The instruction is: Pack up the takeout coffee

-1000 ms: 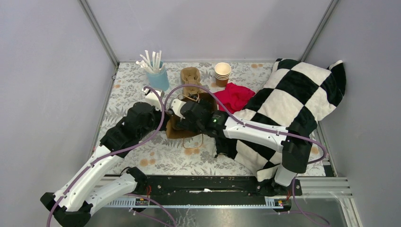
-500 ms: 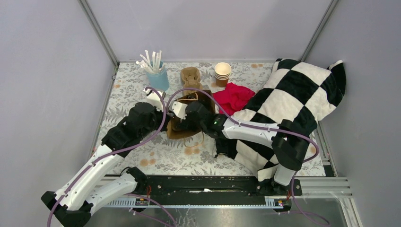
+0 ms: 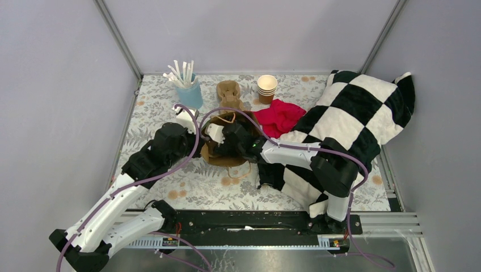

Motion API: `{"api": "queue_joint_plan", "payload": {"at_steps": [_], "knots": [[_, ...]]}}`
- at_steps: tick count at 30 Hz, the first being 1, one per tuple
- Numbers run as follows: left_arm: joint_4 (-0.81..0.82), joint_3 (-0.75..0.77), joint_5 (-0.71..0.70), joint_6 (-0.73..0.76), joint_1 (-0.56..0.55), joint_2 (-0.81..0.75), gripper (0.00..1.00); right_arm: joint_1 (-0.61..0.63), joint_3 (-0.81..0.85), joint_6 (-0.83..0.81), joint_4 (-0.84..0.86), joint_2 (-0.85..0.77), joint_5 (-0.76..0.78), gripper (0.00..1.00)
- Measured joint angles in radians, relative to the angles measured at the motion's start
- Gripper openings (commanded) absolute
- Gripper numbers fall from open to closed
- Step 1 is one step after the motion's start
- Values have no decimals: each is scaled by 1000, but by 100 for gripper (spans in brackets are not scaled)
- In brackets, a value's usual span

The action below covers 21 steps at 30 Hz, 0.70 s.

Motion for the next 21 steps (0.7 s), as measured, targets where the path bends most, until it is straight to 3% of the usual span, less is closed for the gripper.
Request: {"api": "queue_joint_plan", "payload": {"at_steps": [4, 10, 21], "knots": [[0, 0, 0, 0, 0, 0, 0, -1, 0, -8, 5, -1, -7, 82], [0, 0, -8, 0, -3, 1, 0, -7, -5, -21, -6, -35, -53, 72], [-24, 20, -58, -11, -3, 30, 0, -5, -68, -92, -130, -270, -317, 69]]}}
